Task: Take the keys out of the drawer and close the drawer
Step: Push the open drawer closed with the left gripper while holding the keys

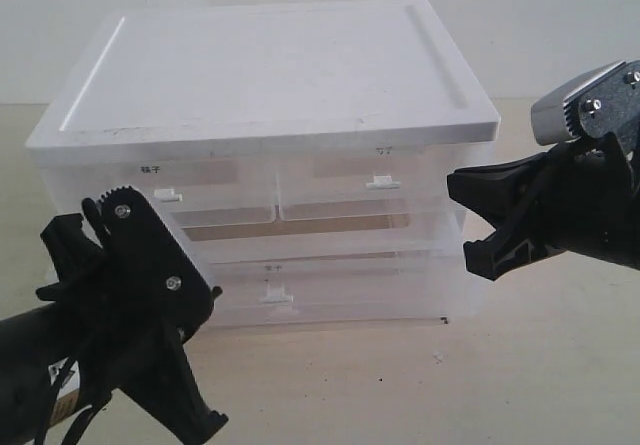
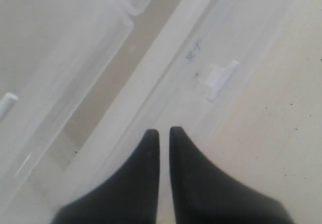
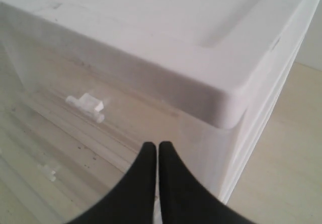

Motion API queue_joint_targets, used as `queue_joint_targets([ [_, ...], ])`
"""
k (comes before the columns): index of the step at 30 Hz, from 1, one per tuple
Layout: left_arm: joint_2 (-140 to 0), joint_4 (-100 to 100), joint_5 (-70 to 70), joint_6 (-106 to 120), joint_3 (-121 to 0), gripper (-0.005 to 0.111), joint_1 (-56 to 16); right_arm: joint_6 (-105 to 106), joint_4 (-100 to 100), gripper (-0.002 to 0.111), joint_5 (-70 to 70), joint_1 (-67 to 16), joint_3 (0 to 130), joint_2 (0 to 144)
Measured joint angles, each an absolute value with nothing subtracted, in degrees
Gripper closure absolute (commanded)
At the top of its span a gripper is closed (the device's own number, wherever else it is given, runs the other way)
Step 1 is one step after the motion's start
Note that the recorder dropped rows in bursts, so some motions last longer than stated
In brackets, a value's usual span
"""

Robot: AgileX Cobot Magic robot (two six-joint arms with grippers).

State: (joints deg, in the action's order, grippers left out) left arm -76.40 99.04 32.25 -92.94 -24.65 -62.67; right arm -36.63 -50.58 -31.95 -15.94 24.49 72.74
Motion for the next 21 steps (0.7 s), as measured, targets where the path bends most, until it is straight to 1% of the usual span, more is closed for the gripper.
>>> queue_joint_targets([
  [5,-76.40,99.27,30.61,-94.09,-24.65,0.102,-61.33,-36.63,-50.70,0.108,-31.95,-15.94,24.49,72.74],
  [11,-76.01,99.51,19.76,-94.36,-24.85,0.102,-61.23,-36.63,-50.81,0.108,-31.95,-15.94,24.49,72.74],
  [21,-80.37,99.52,25.42,-94.26,-24.50,0.102,-61.23,-37.05,-51.05,0.108,-32.41,-15.94,24.49,72.74],
])
